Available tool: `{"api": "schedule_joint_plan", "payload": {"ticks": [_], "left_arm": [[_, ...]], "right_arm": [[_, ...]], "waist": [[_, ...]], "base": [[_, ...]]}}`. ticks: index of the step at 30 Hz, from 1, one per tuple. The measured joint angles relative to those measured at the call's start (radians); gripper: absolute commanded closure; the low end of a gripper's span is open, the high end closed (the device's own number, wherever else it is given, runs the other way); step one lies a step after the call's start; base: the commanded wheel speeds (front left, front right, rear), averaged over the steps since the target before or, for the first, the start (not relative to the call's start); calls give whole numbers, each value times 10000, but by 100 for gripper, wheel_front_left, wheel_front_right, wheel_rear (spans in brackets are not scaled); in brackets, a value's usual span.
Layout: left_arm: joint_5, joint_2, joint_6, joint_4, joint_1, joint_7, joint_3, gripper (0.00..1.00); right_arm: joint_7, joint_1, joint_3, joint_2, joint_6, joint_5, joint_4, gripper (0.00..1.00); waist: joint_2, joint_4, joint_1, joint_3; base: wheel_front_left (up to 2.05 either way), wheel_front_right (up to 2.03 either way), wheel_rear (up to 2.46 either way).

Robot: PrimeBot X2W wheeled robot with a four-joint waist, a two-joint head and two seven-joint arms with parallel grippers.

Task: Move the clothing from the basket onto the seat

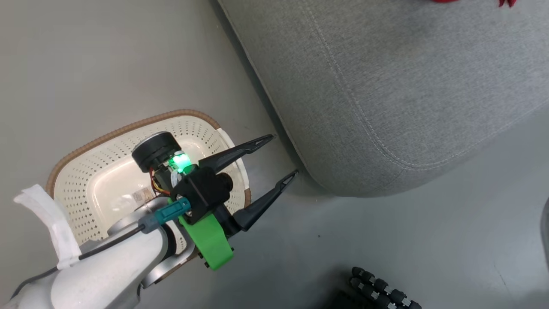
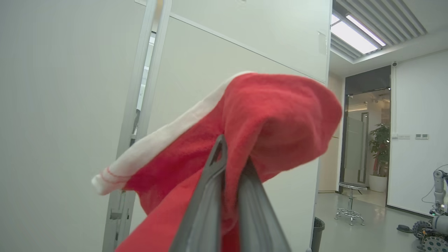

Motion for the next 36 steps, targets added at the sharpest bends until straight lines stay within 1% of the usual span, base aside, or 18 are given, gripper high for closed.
{"api": "schedule_joint_plan", "payload": {"ticks": [2,5,8,10,14,16,22,26,27,28,29,30,33,36], "left_arm": [[-10,132,0,-56,-100,-10,4,0],[-44,320,0,-113,-166,-50,38,0],[-65,476,0,-188,-228,-65,84,0],[-104,535,0,-230,-236,-115,128,0],[-134,648,6,-297,-267,-121,150,0],[-134,658,12,-334,-284,-73,134,0],[-134,723,31,-360,-302,8,94,0],[-132,602,42,-343,-366,-15,75,0],[-132,558,44,-328,-371,-48,69,0],[-132,514,48,-299,-376,-61,58,0],[-140,477,56,-244,-375,-132,46,0],[-163,443,58,-194,-374,-171,48,0],[-265,268,96,69,-291,-420,4,0],[-420,109,119,360,-80,-688,-59,0]], "right_arm": [[0,-841,-268,-433,0,-2,535,100],[-2,-1532,-353,-980,0,-299,1116,100],[29,-1578,-150,-1369,0,-564,1942,100],[31,-1379,-169,-1425,0,-640,2389,100],[13,-616,-437,-1072,0,-639,3170,100],[12,-174,-401,-731,0,-702,3450,100],[6,771,-35,286,0,-709,3699,100],[2,1116,-102,516,0,-729,3756,100],[2,1199,-155,556,0,-731,3722,89],[2,1306,-217,596,0,-754,3674,64],[0,1440,-284,635,0,-813,3609,38],[2,1542,-362,669,0,-826,3547,0],[0,2007,-679,815,0,-903,3160,0],[0,2719,-792,1108,0,-755,2874,0]], "waist": [[0,145,0,265],[0,346,-1,583],[0,513,-1,871],[0,589,-1,1047],[0,693,-1,1411],[0,737,-1,1570],[0,793,-2,1707],[0,807,-2,1532],[0,816,-2,1482],[0,829,-2,1415],[0,842,-2,1335],[0,854,-2,1268],[0,903,-2,958],[0,956,-2,590]], "base": [[0,0,0],[0,0,0],[0,0,0],[0,0,0],[0,0,0],[0,0,0],[0,0,0],[0,0,0],[0,0,0],[0,0,0],[0,0,0],[0,0,0],[0,0,0],[0,0,0]]}}
